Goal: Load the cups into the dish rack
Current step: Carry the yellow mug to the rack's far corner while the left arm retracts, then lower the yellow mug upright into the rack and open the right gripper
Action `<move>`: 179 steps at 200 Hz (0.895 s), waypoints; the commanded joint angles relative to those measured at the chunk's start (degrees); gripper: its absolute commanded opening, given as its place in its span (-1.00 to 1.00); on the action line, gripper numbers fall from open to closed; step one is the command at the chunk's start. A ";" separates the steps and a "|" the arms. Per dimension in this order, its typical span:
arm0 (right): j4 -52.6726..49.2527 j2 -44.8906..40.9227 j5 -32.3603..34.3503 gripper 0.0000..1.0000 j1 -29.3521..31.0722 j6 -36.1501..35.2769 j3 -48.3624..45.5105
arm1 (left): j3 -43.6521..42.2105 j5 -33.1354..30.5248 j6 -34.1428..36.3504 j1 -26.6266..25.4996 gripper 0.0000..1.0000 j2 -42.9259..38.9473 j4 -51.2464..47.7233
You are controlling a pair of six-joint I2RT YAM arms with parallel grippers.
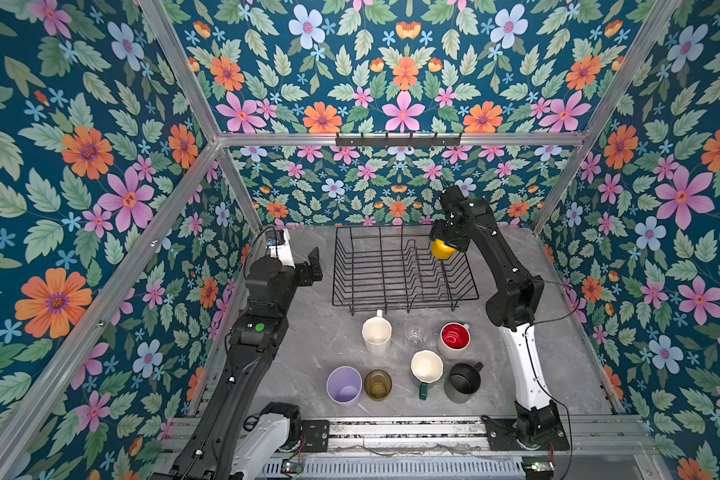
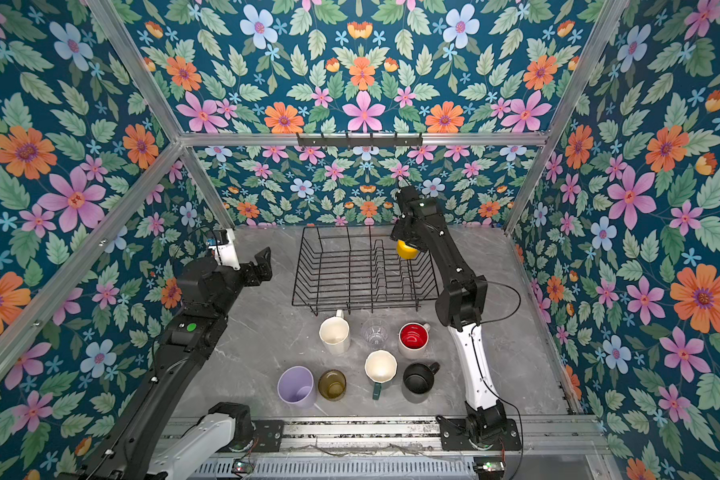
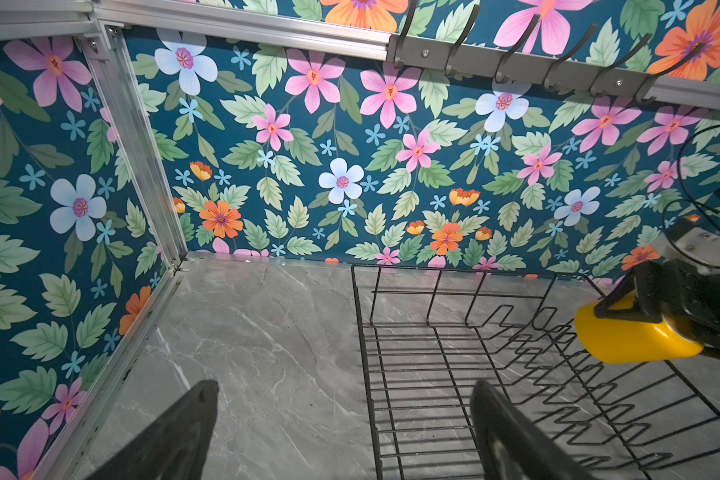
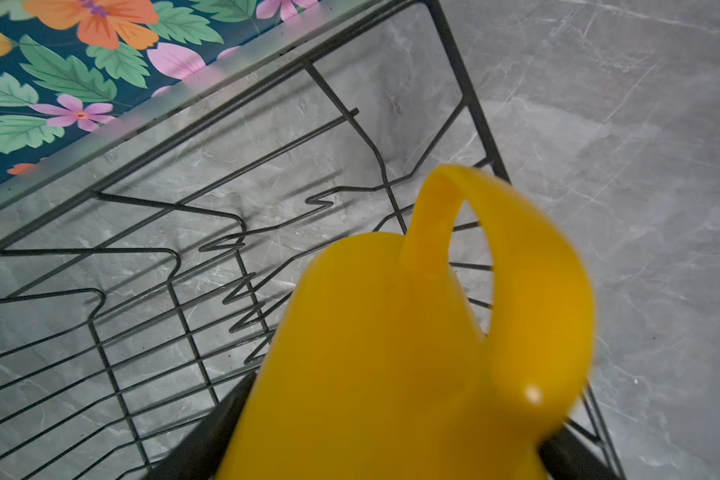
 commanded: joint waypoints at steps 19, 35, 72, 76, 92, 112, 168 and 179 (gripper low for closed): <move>2.73 2.09 -0.53 -1.00 -0.44 0.18 2.54 | -0.06 -0.13 0.69 0.02 0.92 0.32 0.41; 2.74 3.00 -0.81 -1.00 -0.43 0.30 2.82 | -0.13 -0.13 0.73 -0.03 0.92 0.45 0.41; 3.55 4.56 -1.16 -1.00 -0.39 0.61 2.87 | -0.13 0.05 0.60 0.03 0.92 0.65 0.41; 3.66 4.68 -1.14 -1.00 -0.41 0.62 2.87 | -0.13 0.05 0.61 0.04 0.92 0.71 0.41; 3.77 5.23 -0.91 -1.00 -0.43 0.56 2.87 | -0.13 0.02 0.61 0.06 0.93 0.80 0.41; 3.52 5.88 -0.69 -1.00 -0.43 0.41 2.82 | -0.13 -0.04 0.60 0.06 0.93 0.89 0.41; 3.56 7.62 -1.25 -0.74 -0.42 0.32 2.69 | -0.20 -0.03 0.60 0.06 0.93 1.15 0.41; 3.39 7.92 -1.09 -0.56 -0.38 0.36 2.63 | -0.22 -0.04 0.60 0.06 0.93 1.14 0.32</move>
